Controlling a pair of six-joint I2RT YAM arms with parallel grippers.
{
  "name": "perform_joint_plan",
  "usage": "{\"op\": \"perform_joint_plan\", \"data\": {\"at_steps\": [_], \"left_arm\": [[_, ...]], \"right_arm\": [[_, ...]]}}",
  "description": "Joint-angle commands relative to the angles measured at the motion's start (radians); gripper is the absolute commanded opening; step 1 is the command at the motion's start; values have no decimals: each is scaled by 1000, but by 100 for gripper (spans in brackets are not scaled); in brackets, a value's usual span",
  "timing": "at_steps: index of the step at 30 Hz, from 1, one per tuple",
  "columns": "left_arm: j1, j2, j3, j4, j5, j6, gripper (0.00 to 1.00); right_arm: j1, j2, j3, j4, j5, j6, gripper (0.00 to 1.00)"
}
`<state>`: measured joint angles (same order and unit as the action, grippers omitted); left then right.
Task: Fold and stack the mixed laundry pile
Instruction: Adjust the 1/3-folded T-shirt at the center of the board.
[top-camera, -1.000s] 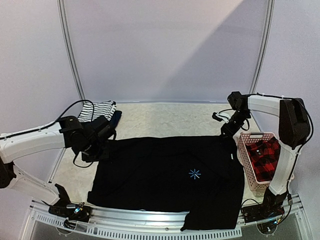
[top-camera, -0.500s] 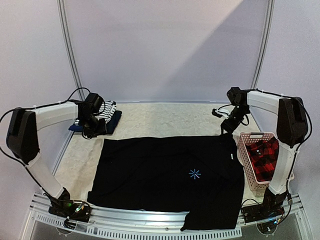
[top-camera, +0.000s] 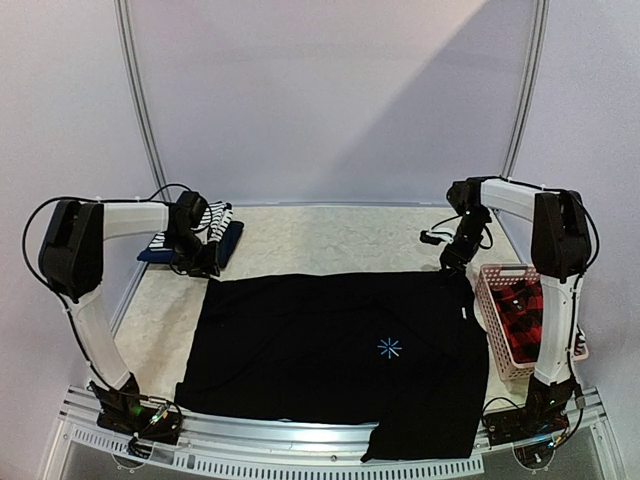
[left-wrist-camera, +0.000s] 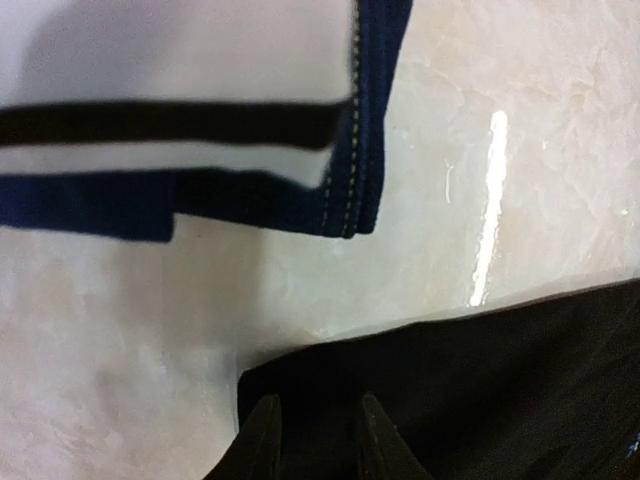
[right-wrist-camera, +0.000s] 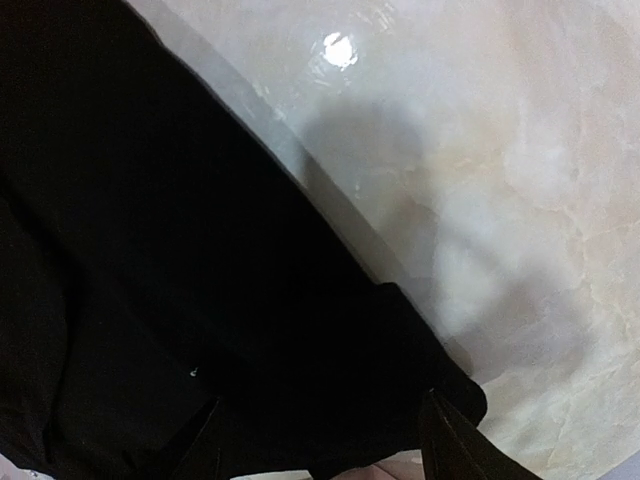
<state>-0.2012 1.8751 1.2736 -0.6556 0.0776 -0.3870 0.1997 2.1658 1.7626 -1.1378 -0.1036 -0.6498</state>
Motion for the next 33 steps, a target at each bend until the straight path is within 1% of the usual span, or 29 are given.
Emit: {"op": "perform_joint_plan", "data": {"at_steps": [1,5,6,9,10,14,15,19,23,26,27,29,31,33], "left_arm": [[13,60,35,-4,39,39,24],[19,112,83,-48,36,47,21],[19,118,92,-56,39,51,18],[20,125,121,-76,27,72,2],[22,123,131,-83,6,78,0],[27,119,199,-110,-72,112,0],[28,127,228,-131,-117,123,0],[34,184,318,-209,-235,162,0],[49,247,366,-247,-288,171,0],[54,266,382,-249,-320,168,0],[54,267,389,-249,-331,166,4],[53,249,398,-255,-331,156,14],[48,192,383,-256,-332,138,20],[36,107,311,-240,-327,113,23]], "right_arm": [[-3,15,46,-60,23,-17,64],[-3,14,58,-76,28,-9,64],[-3,12,57,-79,26,-7,64],[-3,4,54,-84,25,0,64],[-4,1,48,-80,22,4,64],[-3,-25,3,-37,29,18,64],[-2,-26,3,-31,36,18,64],[-3,1,51,-43,42,6,64],[-5,32,96,-53,38,-11,64],[-8,58,111,-36,53,-29,64],[-10,69,122,-40,54,-32,64],[-14,98,170,-59,46,-38,64],[-13,130,202,-74,29,-40,64],[-14,152,217,-78,11,-37,64]]}}
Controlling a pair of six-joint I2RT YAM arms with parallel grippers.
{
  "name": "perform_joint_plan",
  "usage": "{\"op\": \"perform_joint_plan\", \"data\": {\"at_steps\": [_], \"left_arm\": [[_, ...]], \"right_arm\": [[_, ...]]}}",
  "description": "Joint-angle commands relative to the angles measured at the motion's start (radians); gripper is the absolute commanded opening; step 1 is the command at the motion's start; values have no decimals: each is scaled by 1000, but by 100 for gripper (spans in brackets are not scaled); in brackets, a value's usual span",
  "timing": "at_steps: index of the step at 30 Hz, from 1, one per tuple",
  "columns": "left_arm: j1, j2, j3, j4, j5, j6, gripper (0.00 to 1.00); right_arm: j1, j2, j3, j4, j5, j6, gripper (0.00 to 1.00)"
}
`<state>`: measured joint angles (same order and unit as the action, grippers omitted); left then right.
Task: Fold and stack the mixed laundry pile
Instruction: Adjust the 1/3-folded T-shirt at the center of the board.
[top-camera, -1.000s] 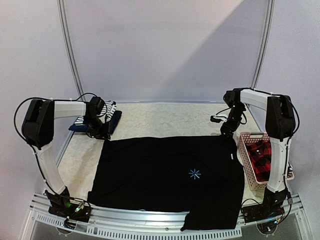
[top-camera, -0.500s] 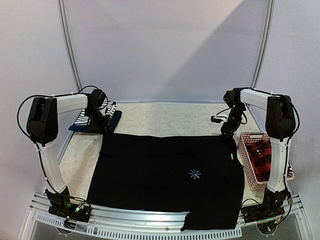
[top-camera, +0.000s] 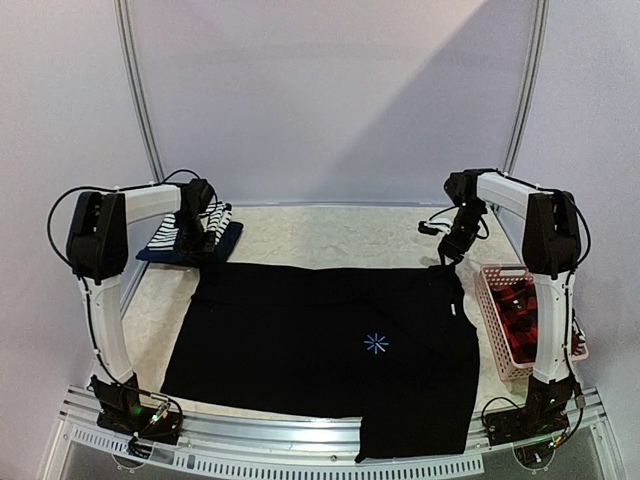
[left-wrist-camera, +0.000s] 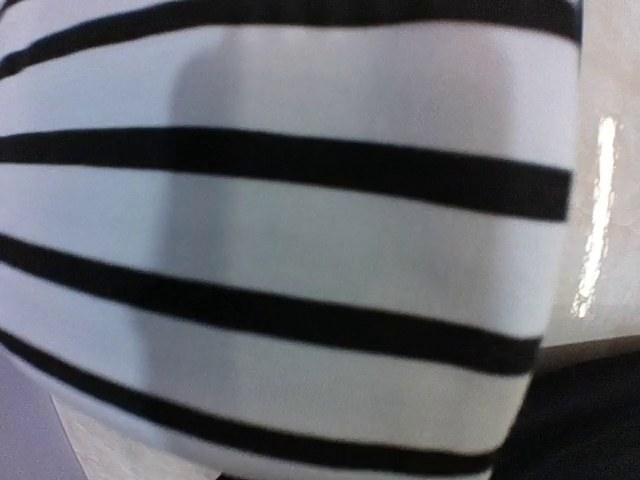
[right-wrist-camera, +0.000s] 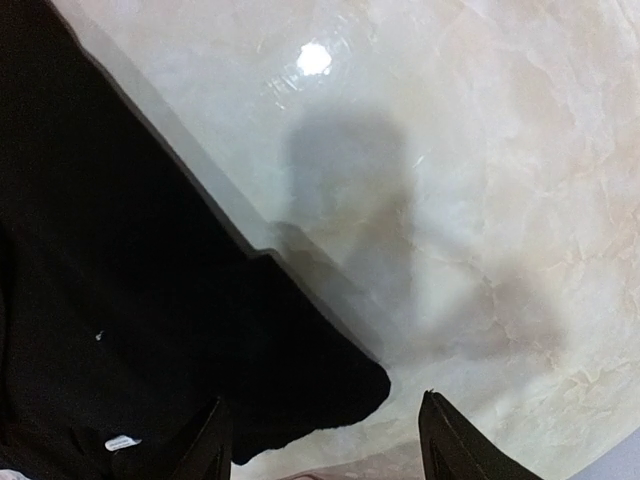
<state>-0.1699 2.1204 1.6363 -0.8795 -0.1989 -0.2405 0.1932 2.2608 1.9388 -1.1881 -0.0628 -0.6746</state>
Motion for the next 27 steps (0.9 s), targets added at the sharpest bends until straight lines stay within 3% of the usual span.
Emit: {"op": "perform_joint_plan", "data": {"at_steps": [1,7,9,13,15,19,24,27], "left_arm": [[1,-186,-94,-7,-42,-49,24],[-106,-445,-407,16,80,-148,25],[-168,-506,-500,20,114,-186,25],[-280,-587,-645,42,129,-284,23],[-322,-613,-693,54,118,-315,20],[-362,-626,-751,49,64,-331,19],[-365,-647,-749,22,10,-329,22],[-356,-657,-724,30,-22,-327,26]], "right_arm": [[-7,65,49,-30,-32,-11,64],[-8,115,58,-17,4,11,59],[-10,123,59,-3,33,20,51],[-14,151,91,37,111,35,25],[-16,174,125,68,156,43,21],[-18,234,192,112,230,76,22],[-15,170,191,84,172,128,44],[-15,71,131,77,133,155,51]]}}
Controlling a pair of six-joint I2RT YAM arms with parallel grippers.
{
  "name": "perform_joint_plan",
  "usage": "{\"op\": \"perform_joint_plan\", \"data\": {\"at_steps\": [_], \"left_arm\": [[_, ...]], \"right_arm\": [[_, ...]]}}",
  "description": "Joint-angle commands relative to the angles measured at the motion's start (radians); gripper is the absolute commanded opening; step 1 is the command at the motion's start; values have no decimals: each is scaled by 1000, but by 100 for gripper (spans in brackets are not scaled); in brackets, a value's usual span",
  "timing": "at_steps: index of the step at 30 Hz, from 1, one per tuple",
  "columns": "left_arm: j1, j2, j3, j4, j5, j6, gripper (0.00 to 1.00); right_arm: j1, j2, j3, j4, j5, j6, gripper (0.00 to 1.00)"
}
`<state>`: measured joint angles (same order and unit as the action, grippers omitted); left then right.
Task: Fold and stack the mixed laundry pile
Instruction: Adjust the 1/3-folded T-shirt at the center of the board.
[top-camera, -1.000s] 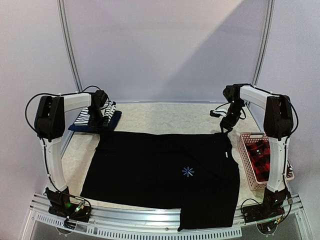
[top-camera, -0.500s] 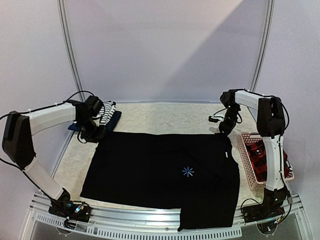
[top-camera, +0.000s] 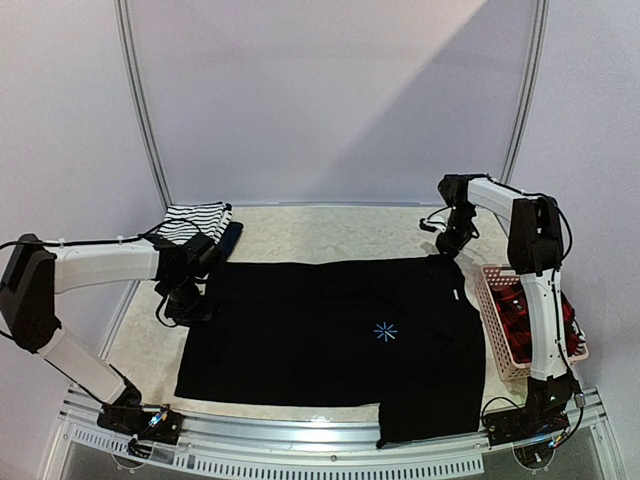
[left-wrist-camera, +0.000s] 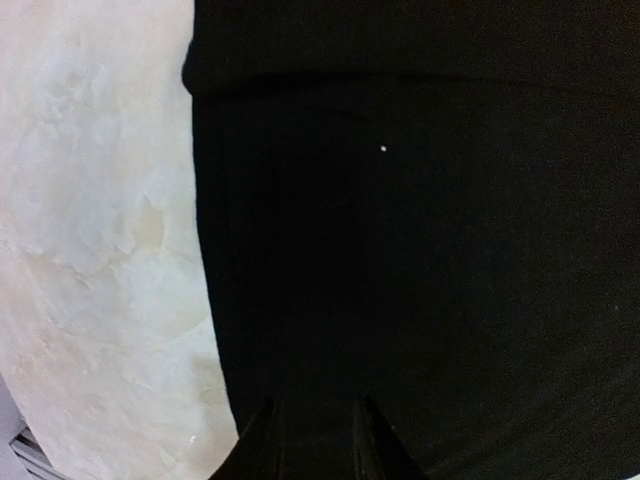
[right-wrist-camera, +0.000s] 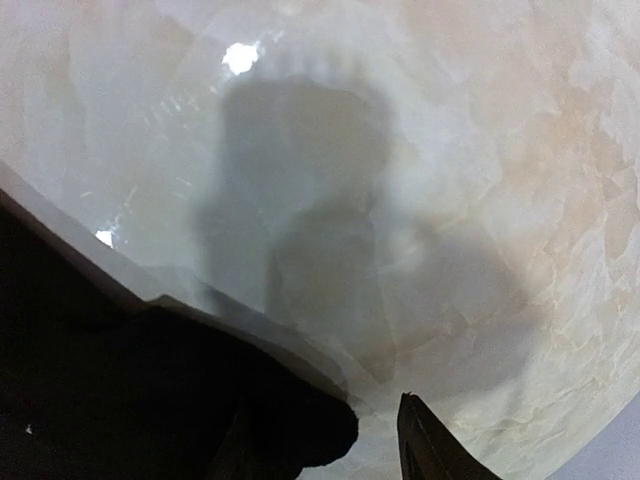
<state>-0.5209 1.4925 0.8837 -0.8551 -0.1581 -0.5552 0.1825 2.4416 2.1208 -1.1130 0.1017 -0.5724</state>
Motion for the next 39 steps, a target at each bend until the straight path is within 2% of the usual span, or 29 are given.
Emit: {"op": "perform_joint_plan", "data": {"at_steps": [1,3,6,15,22,27,33,39], "left_arm": [[0,-28,34,36,-60,-9,27],[16,-13,44,78,-43,-10,28],[38,53,80,114,-15,0,28],[160,228,185,176,2,24,27],[171,250,184,151,38,4,27],[207,229,128,182,10,-3,29],[235,216,106,198,12,27,33],[258,236,105,280,40,67,31]], "right_arm": [[-3,-178,-90,16,-50,62,53],[0,-273,-162,39,-106,85,54],[15,-384,-257,39,-289,94,55],[62,-442,-426,33,-512,79,53],[126,-457,-525,68,-528,55,53],[163,-444,-559,104,-444,42,53],[167,-438,-593,104,-462,37,53],[168,-444,-621,114,-479,46,53]]}}
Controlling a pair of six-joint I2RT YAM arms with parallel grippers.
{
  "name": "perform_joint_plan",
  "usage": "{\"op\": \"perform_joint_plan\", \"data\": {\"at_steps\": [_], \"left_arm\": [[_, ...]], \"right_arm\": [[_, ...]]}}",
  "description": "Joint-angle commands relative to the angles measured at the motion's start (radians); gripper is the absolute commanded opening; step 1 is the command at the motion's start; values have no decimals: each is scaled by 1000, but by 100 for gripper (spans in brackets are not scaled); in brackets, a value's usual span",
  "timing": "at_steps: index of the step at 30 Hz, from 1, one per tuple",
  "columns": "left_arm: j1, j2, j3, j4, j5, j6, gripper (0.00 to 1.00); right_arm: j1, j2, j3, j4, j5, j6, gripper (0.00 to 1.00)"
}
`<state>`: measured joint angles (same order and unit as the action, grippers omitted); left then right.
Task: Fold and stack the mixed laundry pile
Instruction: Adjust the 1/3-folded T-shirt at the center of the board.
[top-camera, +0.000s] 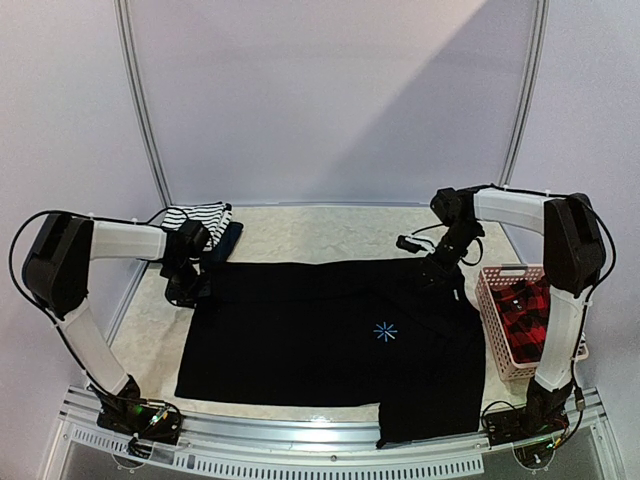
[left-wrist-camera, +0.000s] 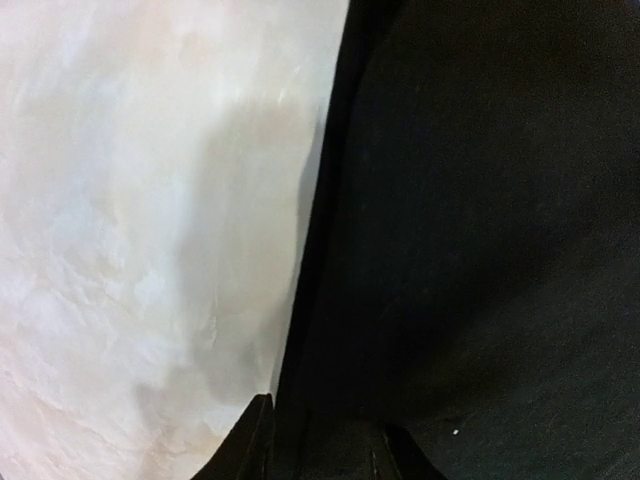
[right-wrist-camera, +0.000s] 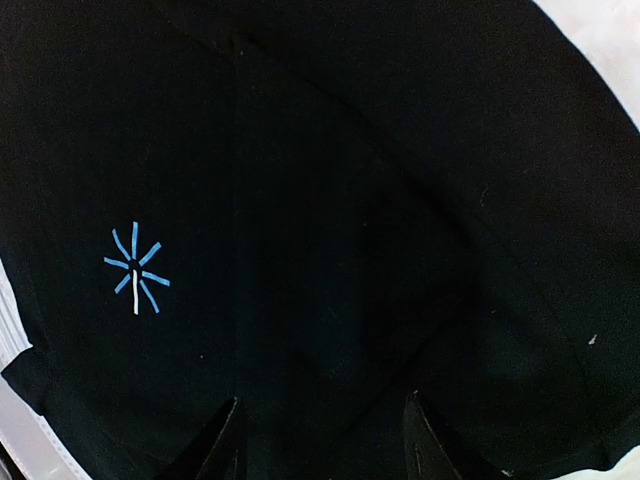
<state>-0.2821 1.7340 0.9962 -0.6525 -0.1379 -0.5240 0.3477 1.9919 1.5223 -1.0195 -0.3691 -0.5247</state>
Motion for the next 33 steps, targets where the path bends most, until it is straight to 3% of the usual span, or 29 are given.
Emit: {"op": "perform_joint_plan", "data": {"at_steps": [1,10,15,23,27,33], "left_arm": [[19,-3,-4,83,19,41,31],[21,19,48,75,17,89,15],[21,12,86,54,-4,146,0],[2,46,228,-95,-66,307,0],[-52,49,279,-178,-142,475,0],[-167,7,252,-166,-223,739,0]], "right_arm": [[3,5,-27,22,-10,-2,53],[4,0,-53,34,-10,2,53],[4,6,-57,38,-14,2,53],[4,12,-71,46,-15,-2,53],[4,10,-79,51,-17,-6,53],[5,19,-73,51,-25,-8,53]]}}
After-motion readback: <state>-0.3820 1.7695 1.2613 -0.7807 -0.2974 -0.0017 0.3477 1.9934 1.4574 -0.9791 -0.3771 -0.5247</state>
